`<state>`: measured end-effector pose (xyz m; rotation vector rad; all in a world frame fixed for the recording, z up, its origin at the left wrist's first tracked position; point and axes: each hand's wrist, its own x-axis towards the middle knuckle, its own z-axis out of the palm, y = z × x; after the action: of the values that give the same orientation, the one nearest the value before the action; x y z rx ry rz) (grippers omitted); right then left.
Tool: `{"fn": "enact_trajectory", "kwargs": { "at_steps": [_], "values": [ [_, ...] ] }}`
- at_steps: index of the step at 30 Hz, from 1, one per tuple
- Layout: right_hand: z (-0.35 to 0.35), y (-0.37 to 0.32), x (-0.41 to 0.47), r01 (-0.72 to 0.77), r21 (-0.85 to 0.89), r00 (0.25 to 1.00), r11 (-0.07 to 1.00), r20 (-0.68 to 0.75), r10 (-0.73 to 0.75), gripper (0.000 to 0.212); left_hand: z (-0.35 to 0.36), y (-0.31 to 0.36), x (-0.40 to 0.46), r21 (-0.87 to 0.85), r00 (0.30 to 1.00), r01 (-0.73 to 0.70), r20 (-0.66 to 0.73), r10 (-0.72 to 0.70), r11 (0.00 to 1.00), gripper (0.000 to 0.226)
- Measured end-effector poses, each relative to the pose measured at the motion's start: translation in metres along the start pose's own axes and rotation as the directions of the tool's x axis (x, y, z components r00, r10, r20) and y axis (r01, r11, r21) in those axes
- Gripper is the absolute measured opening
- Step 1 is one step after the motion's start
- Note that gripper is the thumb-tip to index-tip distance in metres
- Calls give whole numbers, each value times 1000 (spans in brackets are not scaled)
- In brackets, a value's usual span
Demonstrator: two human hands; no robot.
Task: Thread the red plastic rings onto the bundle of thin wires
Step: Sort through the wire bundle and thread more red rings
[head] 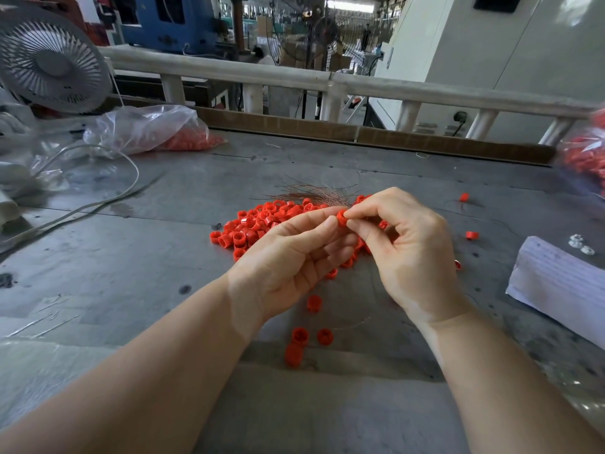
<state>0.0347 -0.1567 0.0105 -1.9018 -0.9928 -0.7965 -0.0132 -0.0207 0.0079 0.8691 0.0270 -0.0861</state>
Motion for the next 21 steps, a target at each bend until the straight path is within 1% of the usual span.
{"fn": "enact_trajectory", "kwargs": {
  "at_steps": [4,9,14,21],
  "values": [
    [-1,0,0,6,-18,1000,1000,16,-6,4,0,0,1,24,999,-32,-33,33,999,25],
    [-3,-2,1,47,-98,998,994,42,-43,4,-2,-1,2,45,997,-38,-68,41,998,22],
    [-2,-5,0,23,-141,999,990,43,-17,5,0,-2,3,21,997,-25,-71,27,999,20],
    [0,-5,-1,-5,-137,999,991,43,11,6,0,-2,2,30,996,-30,-88,33,999,20]
  ]
}}
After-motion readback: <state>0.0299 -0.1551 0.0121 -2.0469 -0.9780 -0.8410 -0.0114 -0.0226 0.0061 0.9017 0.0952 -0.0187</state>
